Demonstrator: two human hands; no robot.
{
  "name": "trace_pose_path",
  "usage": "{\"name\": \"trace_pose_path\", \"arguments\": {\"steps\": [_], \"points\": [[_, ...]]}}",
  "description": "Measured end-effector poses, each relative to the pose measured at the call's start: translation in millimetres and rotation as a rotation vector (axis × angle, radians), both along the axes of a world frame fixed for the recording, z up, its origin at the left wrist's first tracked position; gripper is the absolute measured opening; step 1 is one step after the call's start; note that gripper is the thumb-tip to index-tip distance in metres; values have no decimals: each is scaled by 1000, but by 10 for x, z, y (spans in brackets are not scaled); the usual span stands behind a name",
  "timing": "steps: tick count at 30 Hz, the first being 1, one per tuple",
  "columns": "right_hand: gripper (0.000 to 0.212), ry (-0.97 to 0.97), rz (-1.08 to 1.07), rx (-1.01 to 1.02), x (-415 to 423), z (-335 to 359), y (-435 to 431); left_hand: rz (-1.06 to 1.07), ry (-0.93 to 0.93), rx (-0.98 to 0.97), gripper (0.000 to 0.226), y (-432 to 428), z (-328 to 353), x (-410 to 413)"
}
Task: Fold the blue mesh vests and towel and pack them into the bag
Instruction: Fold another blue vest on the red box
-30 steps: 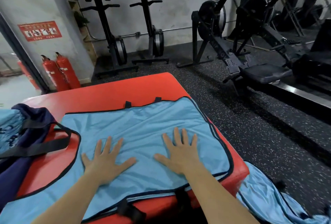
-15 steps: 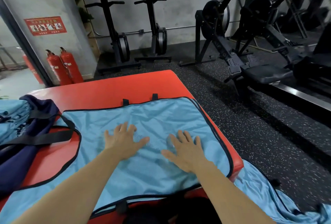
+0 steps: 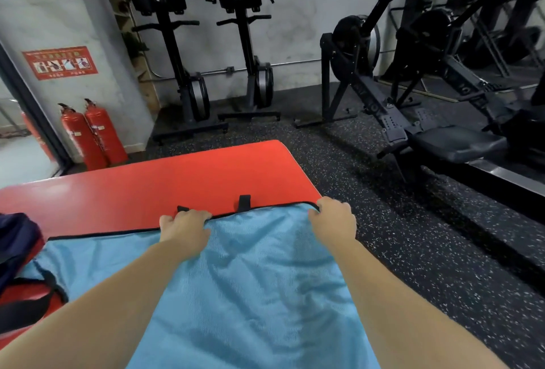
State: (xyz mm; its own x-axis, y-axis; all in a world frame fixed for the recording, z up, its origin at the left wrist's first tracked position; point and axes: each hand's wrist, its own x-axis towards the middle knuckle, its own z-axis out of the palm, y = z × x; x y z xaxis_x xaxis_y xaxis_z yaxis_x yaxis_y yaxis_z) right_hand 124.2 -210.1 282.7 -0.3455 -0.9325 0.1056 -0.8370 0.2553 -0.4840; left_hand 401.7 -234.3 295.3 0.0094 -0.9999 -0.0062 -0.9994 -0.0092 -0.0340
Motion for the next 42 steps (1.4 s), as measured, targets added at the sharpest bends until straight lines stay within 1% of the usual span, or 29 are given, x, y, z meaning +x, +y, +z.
{"name": "trace_pose_path", "arguments": {"steps": [3, 6, 8, 10, 13, 16, 18, 20, 21, 23, 25, 27, 28, 30, 31, 32, 34, 35, 36, 37, 38, 39, 41, 42], "points": [[20, 9, -29, 36, -20, -91, -230, -22, 2, -88, 29, -187, -57, 37], [25, 20, -65, 49, -19, -141, -330, -59, 15, -96, 27, -272, -54, 90], [24, -1, -81, 32, -12, -161, -349, -72, 28, -67, 24, -284, -31, 119], [18, -19, -85, 1, 6, -169, -326, -83, 52, -98, 13, -266, -11, 131], [10, -29, -86, -82, 10, -149, -267, -96, 119, -188, 16, -227, 19, 126], [9, -63, -177, -160, -108, -84, -211, -120, 218, -241, 15, -245, 93, 70], [10, -4, -222, -145, -209, -76, -195, -146, 200, -233, 14, -291, 119, -16], [13, 14, -208, -93, -267, -94, -194, -149, 131, -183, 16, -328, 78, -128], [18, -19, -177, -65, -277, -108, -206, -134, 98, -151, 16, -339, 33, -176], [36, -52, -97, -30, -263, -164, -223, -100, 84, -106, 16, -350, -46, -218], [46, 76, -62, -74, -227, -176, -186, -95, 85, -100, 16, -355, -68, -185], [47, 218, -18, -171, -155, -187, -91, -131, 58, -80, 17, -328, -50, -109], [47, 263, 38, -203, -101, -187, -27, -144, 48, -59, 17, -309, -35, -69], [53, 333, 164, -172, 35, -241, 80, -133, 49, -5, 15, -262, -2, -5], [60, 355, 209, -135, 101, -281, 127, -119, 47, 7, 15, -248, 3, 18], [74, 362, 239, -107, 160, -312, 169, -106, 38, -1, 17, -246, 3, 44], [112, 373, 317, 11, 219, -375, 208, -69, 2, -62, 19, -275, -11, 81], [126, 377, 349, 101, 209, -413, 191, -58, -21, -96, 19, -293, -18, 82], [133, 373, 366, 163, 192, -428, 148, -59, -44, -115, 19, -314, -27, 80], [134, 372, 373, 180, 177, -420, 94, -66, -71, -129, 16, -340, -40, 66], [131, 363, 373, 185, 165, -390, 39, -74, -109, -148, 14, -371, -60, 52], [122, 353, 366, 189, 154, -389, -27, -83, -154, -172, 13, -392, -81, 33], [94, 344, 351, 204, 142, -372, -147, -105, -240, -220, 14, -455, -164, 24], [86, 346, 343, 213, 139, -379, -194, -109, -264, -247, 18, -485, -233, 35]]}}
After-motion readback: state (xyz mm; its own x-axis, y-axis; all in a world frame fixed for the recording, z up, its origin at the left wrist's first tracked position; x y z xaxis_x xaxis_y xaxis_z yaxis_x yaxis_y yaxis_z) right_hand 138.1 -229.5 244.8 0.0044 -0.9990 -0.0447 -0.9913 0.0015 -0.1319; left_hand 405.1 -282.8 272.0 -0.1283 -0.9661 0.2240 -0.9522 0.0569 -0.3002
